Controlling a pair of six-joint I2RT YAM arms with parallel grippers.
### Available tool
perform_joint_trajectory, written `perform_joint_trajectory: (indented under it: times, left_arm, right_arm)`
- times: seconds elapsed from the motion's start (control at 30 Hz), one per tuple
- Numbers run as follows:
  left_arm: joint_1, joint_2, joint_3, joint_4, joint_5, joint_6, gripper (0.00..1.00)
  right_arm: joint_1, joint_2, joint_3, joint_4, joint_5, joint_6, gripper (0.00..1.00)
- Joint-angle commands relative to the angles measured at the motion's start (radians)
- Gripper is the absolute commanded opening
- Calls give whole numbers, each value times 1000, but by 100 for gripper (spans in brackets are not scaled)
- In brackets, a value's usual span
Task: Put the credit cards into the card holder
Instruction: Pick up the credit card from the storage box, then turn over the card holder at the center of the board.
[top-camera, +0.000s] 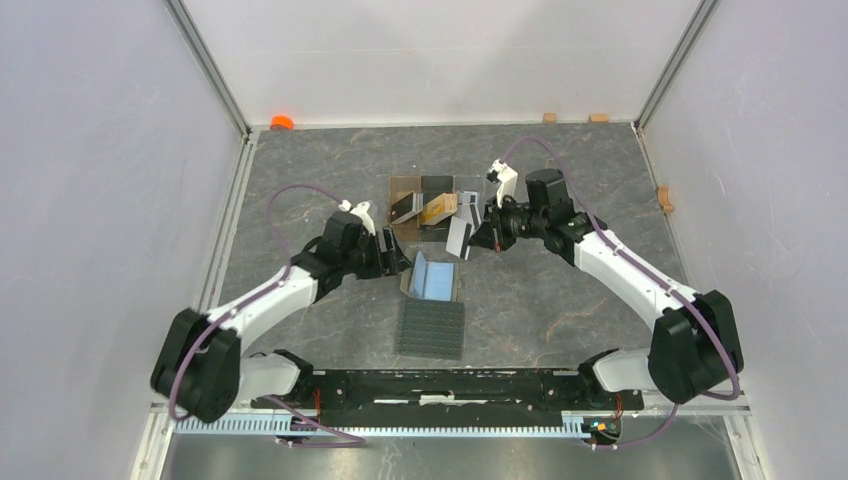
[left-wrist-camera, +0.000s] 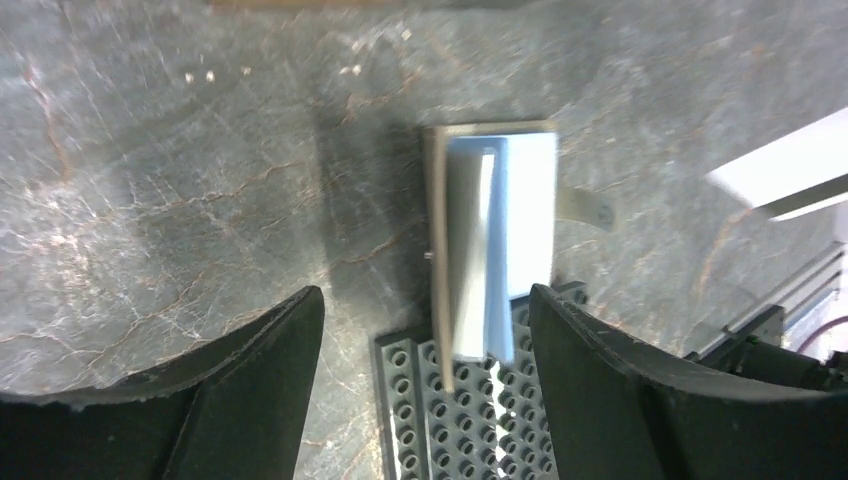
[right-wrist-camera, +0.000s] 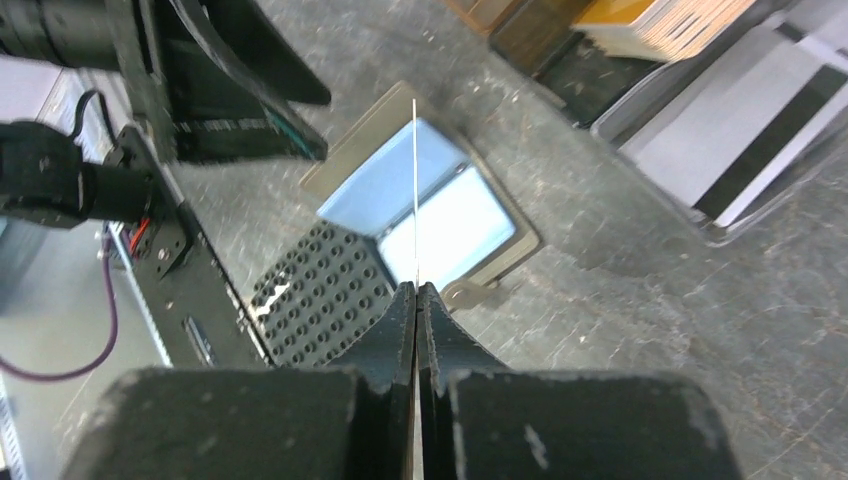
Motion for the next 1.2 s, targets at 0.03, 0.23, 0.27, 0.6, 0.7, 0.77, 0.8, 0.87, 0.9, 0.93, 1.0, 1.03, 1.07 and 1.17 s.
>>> perform_joint_trajectory:
  times: [0.03,0.23,0.27,0.6,0.7,0.77,0.8,0.87,0.9,0.93,1.0,1.03,1.07,1.17]
  left_arm:
    - [3,-205,12,6,7,69,82]
    - [-6,-321,3,168,324,51,88]
    - [-14,-309,12,171,368,54,88]
    - [-103,-204,84,184,475,79,88]
    - [-114,-187,83,227,520,51,76]
    - [-120,-173,83,236,544,43,61]
    - [-122,-170,82,243,556,38,54]
    - [-127,-170,74,272,578,16,44]
    - [-131,-171,70,292,591,1,39]
    - [-133,-175,63,311,595,-13,32]
    - [-135,-181,46,354,600,-47,15]
    - [-135,-186,35,387,598,-65,8]
    - [-136,-191,22,422,597,-92,2]
    - [-136,-205,-32,572,582,-189,2]
  right_arm:
    - [13,-88,-32,-36,-104,-51,0]
    - [36,-136,-42,-32,-229,-76,0]
    - [44,-140,-39,-33,-246,-82,0]
    - [92,-186,-22,2,-399,-99,0]
    - [94,-189,-24,0,-408,-104,0]
    - [95,-188,-25,2,-407,-104,0]
    - [95,-187,-25,3,-408,-104,0]
    - [94,-186,-26,13,-410,-99,0]
    - [96,-187,-30,27,-413,-87,0]
    - [96,-190,-36,45,-416,-74,0]
    - [97,-198,-51,101,-418,-34,2]
    - [96,-202,-60,127,-417,-11,8]
    - [96,-208,-72,164,-419,12,16]
    - [97,-222,-118,293,-419,108,45]
